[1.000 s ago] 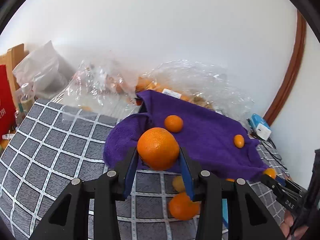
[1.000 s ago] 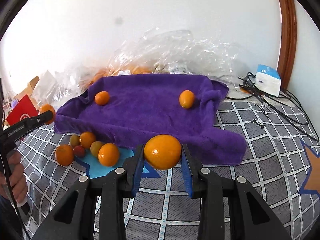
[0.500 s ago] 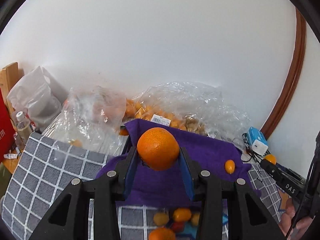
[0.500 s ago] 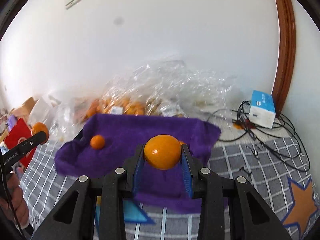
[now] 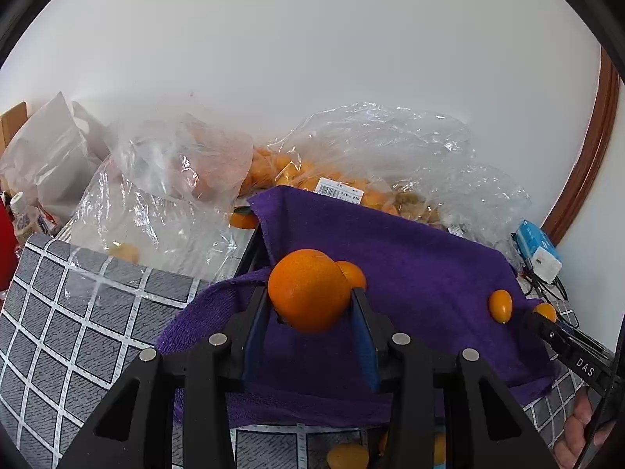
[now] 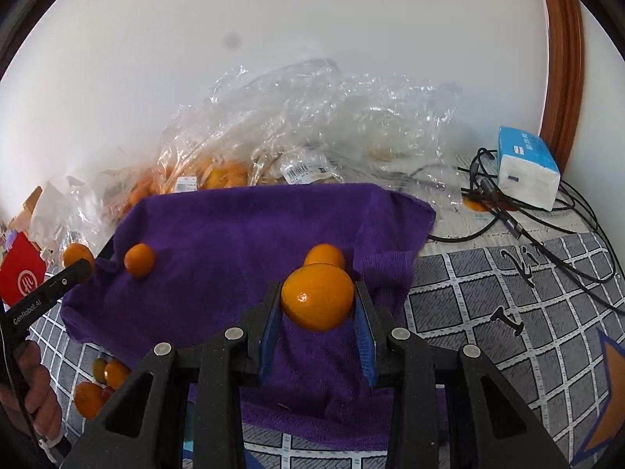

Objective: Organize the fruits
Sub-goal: 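Release the right tool's orange beside the others on the towel while the left tool releases its orange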

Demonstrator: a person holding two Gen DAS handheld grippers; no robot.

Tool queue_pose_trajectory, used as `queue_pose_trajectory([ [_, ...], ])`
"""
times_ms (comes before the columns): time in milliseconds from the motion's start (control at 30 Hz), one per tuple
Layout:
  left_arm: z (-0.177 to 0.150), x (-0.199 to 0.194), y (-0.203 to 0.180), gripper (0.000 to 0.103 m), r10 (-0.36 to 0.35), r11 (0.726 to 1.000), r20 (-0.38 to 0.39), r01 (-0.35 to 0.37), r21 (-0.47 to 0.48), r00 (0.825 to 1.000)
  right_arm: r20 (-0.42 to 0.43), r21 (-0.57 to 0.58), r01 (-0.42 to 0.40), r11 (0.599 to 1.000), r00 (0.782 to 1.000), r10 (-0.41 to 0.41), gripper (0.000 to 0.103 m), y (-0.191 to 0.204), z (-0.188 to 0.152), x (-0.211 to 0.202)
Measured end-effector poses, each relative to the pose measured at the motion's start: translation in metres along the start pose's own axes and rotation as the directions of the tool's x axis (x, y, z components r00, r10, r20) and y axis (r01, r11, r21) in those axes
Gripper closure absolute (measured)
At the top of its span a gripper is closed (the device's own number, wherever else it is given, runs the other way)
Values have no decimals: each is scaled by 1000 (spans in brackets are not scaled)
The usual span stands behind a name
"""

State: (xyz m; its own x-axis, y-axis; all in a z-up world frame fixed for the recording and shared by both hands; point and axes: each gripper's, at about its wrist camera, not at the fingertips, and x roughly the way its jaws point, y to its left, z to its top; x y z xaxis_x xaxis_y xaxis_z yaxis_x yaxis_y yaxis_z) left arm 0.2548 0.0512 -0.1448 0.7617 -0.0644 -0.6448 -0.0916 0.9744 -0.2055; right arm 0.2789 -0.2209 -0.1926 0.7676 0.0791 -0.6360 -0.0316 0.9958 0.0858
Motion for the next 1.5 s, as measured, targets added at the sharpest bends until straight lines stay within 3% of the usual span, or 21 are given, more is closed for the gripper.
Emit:
queue_pose_trajectory([
  [133,-1,6,3,64,-35,999,-26,34,-30,999,-27,-1,-15,1000,1000,15,68,1,-7,11],
  [400,-10,21,-1,64,-38,999,-81,37,-11,996,-62,-36,-11,999,998,9,68,10,-14,21],
  [767,-13,24,-10,64,8,999,-63,-4,53,998,-88,-38,-12,999,996,8,68,12,-16,24],
  [1033,-13,22,-9,64,2,999,-59,0,44,998,-45,-24,-22,999,999,21,37,10,-13,12],
  [1233,-14,20,-9,63,-7,999,-52,9,39,999,-25,-14,-16,1000,1000,16,35,9,-10,7],
  [1400,-15,14,-11,54,-24,999,-40,26,37,999,5,-23,-34,999,999,34,35,11,-10,-1],
  [1500,-15,12,-12,50,-23,999,-35,24,39,999,28,-35,2,999,1000,-1,35,15,-9,-6],
])
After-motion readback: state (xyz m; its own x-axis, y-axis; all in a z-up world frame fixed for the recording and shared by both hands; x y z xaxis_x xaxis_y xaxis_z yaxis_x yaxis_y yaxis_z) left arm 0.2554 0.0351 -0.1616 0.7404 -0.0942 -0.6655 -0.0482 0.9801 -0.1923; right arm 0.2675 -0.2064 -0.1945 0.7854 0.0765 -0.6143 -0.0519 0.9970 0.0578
